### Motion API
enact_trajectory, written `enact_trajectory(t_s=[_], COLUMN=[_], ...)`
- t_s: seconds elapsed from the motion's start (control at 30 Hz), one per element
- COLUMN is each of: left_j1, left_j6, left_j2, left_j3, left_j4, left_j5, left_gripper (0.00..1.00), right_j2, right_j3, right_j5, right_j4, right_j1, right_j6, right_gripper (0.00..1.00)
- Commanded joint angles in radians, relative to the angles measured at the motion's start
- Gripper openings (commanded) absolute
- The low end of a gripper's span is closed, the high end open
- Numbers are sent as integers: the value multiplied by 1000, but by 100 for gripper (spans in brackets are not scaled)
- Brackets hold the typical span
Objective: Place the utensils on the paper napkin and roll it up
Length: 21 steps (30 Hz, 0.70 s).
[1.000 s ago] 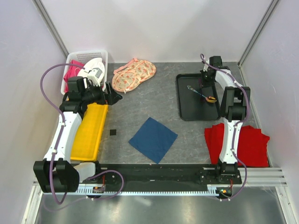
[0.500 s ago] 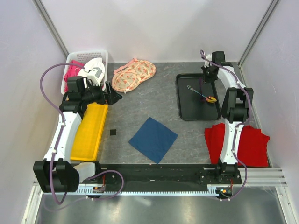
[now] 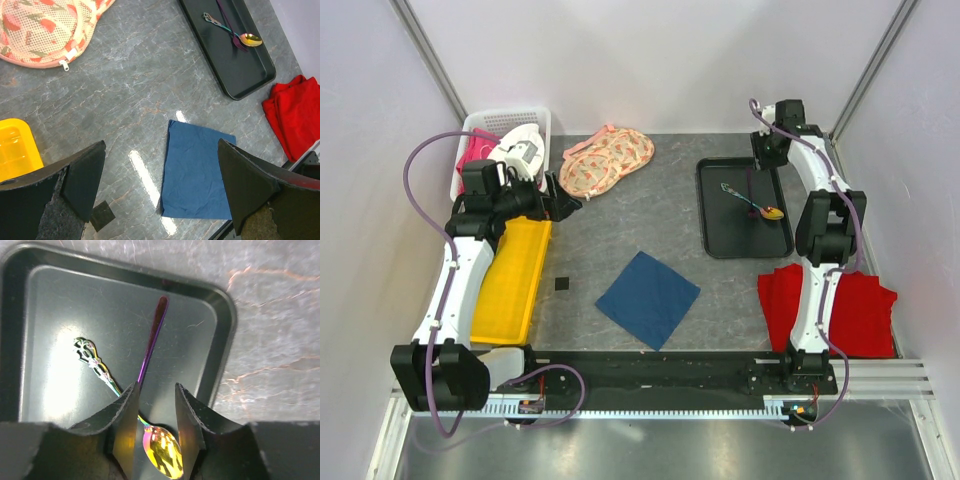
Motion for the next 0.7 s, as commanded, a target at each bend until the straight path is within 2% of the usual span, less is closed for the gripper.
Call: enact_trajectory(t_s=[0.0,0.37,0.67], left_j1=[1,3,3], left_j6=[-9,-5,0], left_j2=[-2,10,15], left_j3=[29,26,27], left_j4=[9,7,13], left_j5=[15,10,16], left_gripper=[100,100,100], right_j2=[65,132,157], right_j3=[41,24,-19], right_j5=[56,131,131], right_j4=[-30,-47,-53], right_j1=[37,61,62], right_j6=[64,105,144], right_gripper=[44,44,40])
